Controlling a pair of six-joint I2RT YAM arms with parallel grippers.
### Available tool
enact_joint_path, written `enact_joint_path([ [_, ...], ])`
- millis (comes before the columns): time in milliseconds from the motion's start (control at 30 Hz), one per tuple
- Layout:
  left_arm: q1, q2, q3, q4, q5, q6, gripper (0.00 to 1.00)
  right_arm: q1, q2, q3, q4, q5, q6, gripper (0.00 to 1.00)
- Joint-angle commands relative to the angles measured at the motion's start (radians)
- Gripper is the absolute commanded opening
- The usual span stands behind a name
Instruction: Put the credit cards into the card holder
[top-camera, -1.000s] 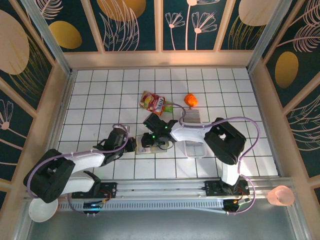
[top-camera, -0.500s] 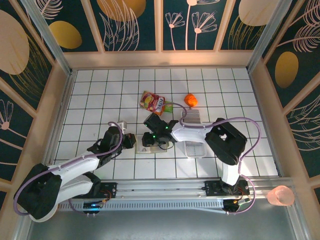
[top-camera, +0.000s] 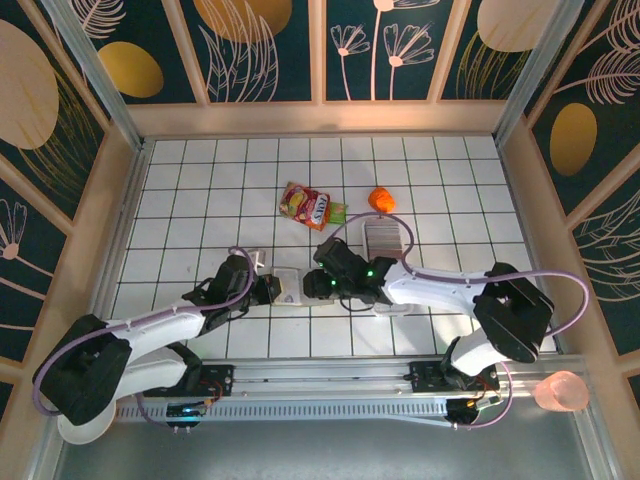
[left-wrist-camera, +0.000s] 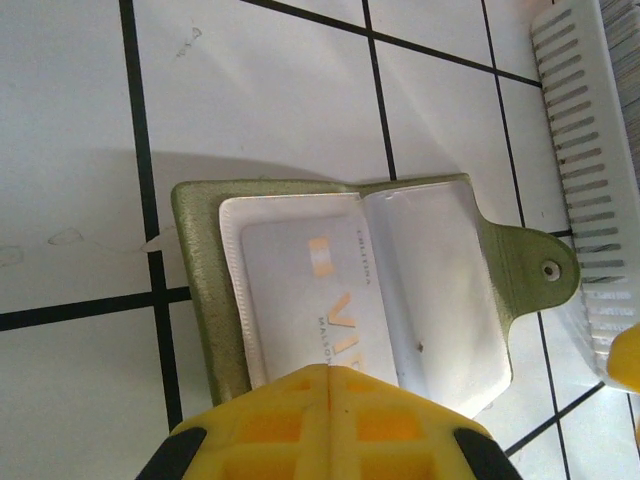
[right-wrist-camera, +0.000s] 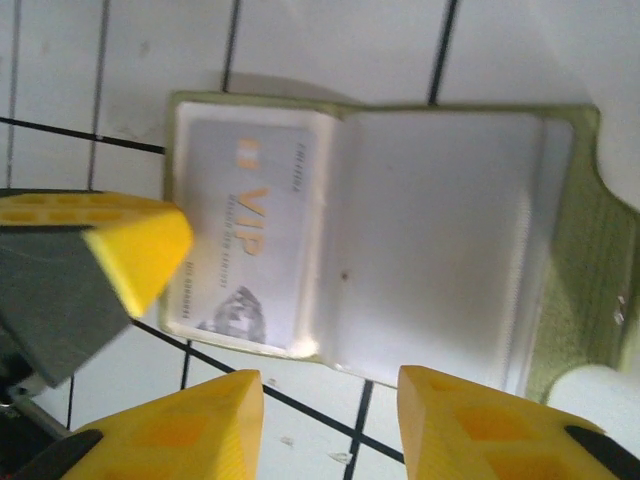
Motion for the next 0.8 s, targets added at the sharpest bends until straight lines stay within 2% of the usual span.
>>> enact_joint_path([
  [0, -0.002, 0.010, 0.009, -0.012, -0.053, 0.008, 0.00, 0.015, 0.004, -0.032, 0.059, 0.039, 0.054, 0.42],
  [333, -0.001, 0.070, -0.011, 0.021, -0.040, 0.011, 0.00, 0.016, 0.113, 0.009, 0.080, 0.031, 0.041, 0.43],
  [533, -0.002, 0.095, -0.031, 0.040, -0.041, 0.016, 0.00, 0.016, 0.107, 0.006, 0.053, 0.081, 0.047, 0.43],
  [767, -0.002, 0.106, -0.031, 0.047, -0.038, 0.022, 0.00, 0.017, 0.134, 0.006, 0.047, 0.078, 0.050, 0.44],
])
